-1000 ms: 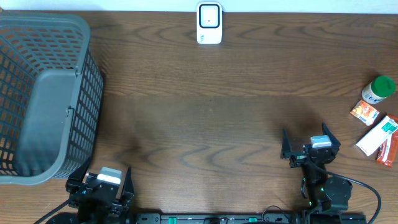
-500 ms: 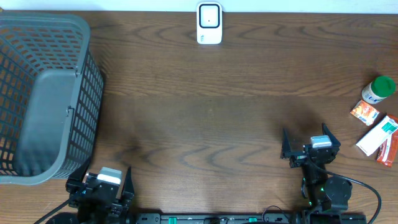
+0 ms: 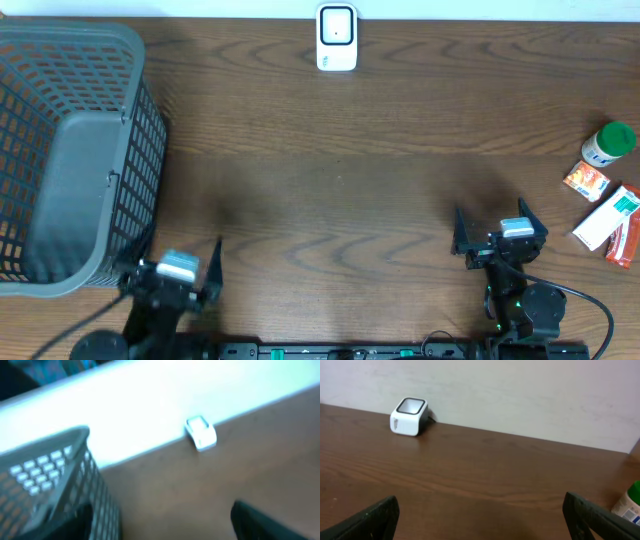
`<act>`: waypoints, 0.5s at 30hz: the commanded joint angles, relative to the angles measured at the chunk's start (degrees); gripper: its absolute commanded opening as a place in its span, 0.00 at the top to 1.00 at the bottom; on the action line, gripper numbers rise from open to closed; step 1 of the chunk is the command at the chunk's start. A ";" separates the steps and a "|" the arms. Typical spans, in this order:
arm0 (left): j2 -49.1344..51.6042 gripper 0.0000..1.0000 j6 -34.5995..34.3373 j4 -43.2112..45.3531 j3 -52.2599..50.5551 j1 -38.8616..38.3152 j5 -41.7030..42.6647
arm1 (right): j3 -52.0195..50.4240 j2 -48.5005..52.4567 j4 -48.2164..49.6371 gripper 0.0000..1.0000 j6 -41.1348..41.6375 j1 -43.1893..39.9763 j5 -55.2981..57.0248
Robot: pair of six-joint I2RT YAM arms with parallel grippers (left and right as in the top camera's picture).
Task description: Scan the item barcode
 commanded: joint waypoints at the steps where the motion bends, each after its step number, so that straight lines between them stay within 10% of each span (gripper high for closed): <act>1: -0.35 0.13 -14.69 12.33 -9.44 -0.13 1.25 | -0.07 -0.35 -0.26 0.01 0.63 0.50 0.48; 6: -0.37 0.13 -30.32 26.47 -21.46 -0.13 -6.73 | -0.07 -0.35 -0.26 0.01 0.66 0.50 0.48; 15: -4.48 0.13 -31.08 29.62 -32.33 -1.44 -16.13 | -0.07 -0.35 -0.26 0.01 0.66 0.50 0.48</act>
